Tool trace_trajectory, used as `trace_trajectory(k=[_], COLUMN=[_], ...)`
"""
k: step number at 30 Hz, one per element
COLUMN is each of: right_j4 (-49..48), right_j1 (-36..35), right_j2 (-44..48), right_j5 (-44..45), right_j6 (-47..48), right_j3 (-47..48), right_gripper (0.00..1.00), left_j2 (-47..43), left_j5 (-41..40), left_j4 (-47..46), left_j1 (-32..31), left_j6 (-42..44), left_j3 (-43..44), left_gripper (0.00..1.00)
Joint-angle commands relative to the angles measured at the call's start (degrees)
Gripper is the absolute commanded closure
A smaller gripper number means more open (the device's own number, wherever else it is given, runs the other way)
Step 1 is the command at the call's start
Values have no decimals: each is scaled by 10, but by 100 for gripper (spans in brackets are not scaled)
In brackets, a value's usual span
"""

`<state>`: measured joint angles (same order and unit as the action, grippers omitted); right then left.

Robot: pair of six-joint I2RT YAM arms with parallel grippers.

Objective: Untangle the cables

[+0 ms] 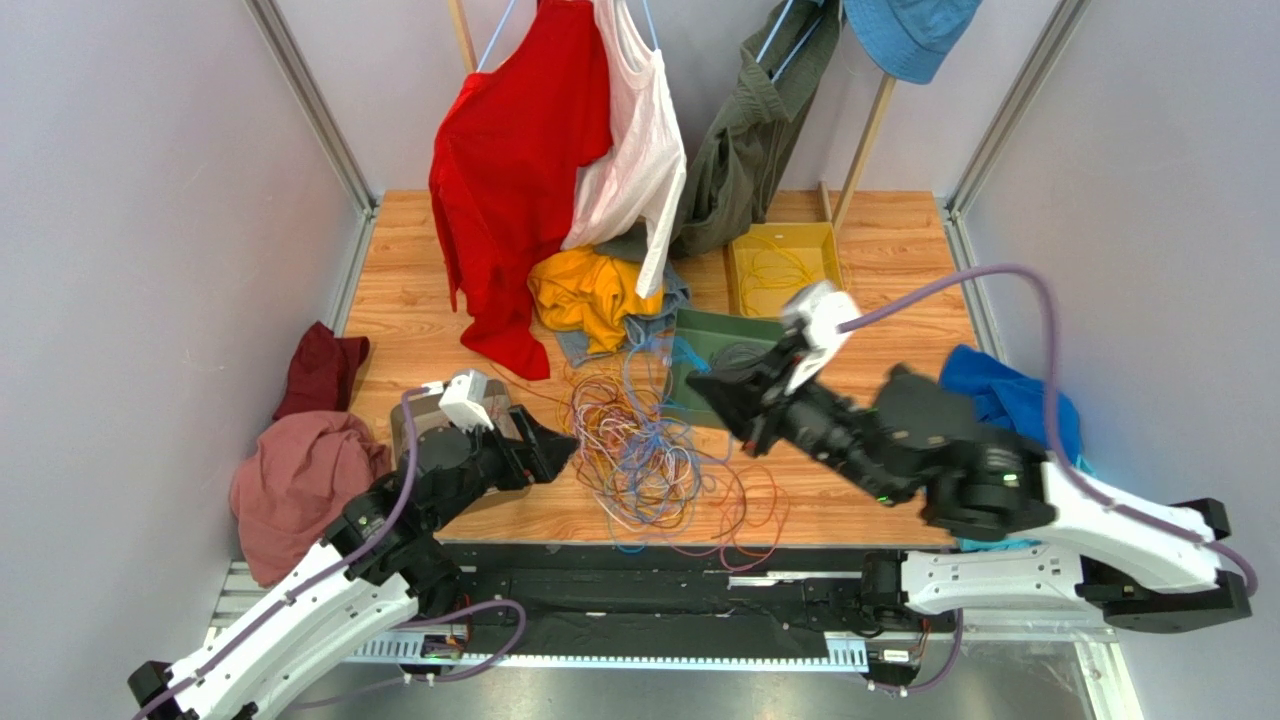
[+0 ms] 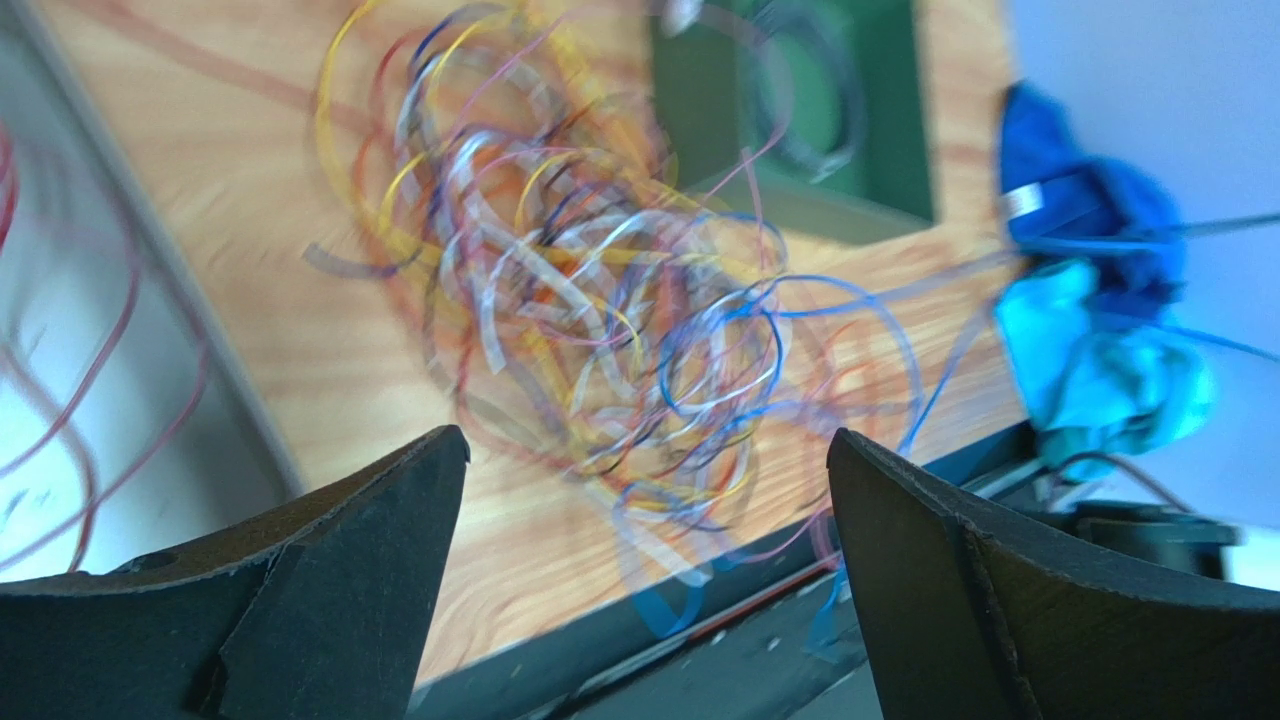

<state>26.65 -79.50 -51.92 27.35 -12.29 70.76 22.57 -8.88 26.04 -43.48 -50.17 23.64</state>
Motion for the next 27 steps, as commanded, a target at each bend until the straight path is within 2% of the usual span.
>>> trace_trajectory(k=[1,8,13,16,23,27], right_j4=[110,152,148,146,150,159], right_j1=[-4,-4,-4,-5,-4,-4], right_j2=[-14,-67,-78,-73,-70,-68], right_j5=[10,-36,-57,-78,-133,-52], right_j6=[61,73,58,44,9,52], right_j3=[82,227,238,249,290,289], right_gripper=[100,100,100,100,100,100], left_j2=[-25,29,45,77,194,230], left_j5=[8,98,151,171,181,145], left_j4=[-146,-252,-437,-505,-598,-583], left_j1=[-2,-3,-3,-3,-40,-40], left_j6=[38,113,140,156,176,153], left_j3=[-17,6,-32,-50,-35,-35], left_gripper=[1,1,1,1,1,2])
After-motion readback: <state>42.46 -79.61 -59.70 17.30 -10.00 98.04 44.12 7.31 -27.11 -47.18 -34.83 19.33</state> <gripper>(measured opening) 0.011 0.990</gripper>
